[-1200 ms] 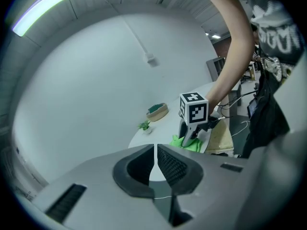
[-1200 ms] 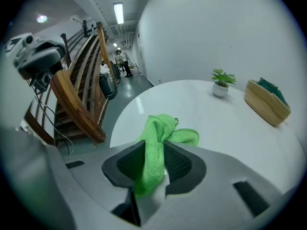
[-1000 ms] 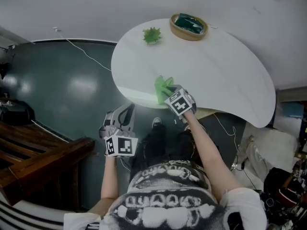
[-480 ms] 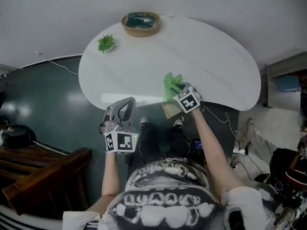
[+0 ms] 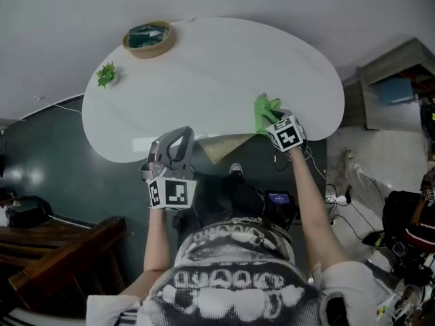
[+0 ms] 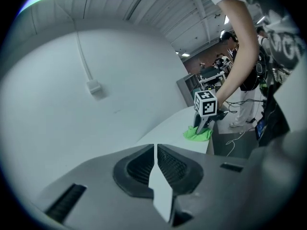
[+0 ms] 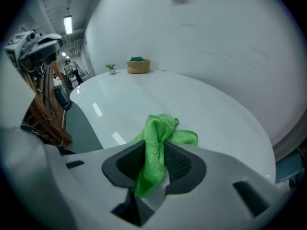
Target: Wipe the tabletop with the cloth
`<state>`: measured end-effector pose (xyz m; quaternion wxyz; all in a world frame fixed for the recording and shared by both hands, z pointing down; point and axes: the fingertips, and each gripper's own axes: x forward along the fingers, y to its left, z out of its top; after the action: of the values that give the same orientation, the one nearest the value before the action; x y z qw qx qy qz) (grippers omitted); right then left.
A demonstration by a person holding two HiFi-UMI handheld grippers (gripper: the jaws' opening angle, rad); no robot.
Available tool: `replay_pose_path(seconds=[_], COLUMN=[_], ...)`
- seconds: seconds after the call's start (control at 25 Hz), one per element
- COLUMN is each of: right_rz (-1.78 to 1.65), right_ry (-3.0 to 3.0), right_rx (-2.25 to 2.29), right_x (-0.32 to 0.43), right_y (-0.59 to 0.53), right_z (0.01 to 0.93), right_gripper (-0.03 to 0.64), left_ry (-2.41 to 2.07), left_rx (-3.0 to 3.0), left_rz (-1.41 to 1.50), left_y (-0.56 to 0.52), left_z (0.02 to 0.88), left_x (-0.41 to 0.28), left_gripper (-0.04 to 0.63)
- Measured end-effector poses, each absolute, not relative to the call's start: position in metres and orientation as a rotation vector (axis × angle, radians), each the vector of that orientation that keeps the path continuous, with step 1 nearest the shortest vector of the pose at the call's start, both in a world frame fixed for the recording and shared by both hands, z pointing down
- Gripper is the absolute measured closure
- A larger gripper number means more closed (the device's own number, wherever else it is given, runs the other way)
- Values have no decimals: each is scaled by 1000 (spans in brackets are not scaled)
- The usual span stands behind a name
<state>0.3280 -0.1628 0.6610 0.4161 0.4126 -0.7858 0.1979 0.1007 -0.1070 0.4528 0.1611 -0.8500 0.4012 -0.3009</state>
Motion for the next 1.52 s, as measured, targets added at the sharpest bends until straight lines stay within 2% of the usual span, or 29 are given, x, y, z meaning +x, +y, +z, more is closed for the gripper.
replay_pose_path(seconds=[0.44, 0.72, 1.04, 1.24, 1.52], right_rz=[585, 672, 662, 554, 577], right_ry=[-1768, -1694, -1723, -1793, -1915], right_rx=[1297, 1429, 1471, 1442, 1445], right_x=[513, 578, 574, 544, 489], right_y=[-121, -90, -89, -85, -65], right_z=[660, 662, 657, 636, 615], right_gripper=[499, 499, 499, 499, 499], left_ry=[997, 961, 979, 970, 916], left_rx=[-2443, -2434, -2418, -2413, -2416], left_rz=[-853, -849, -900, -933, -948], left_y=[-103, -104, -94, -88, -75], left_z=[457, 451, 449, 453, 453], left_x=[179, 202, 204, 199, 203], left_gripper=[577, 577, 577, 577, 577])
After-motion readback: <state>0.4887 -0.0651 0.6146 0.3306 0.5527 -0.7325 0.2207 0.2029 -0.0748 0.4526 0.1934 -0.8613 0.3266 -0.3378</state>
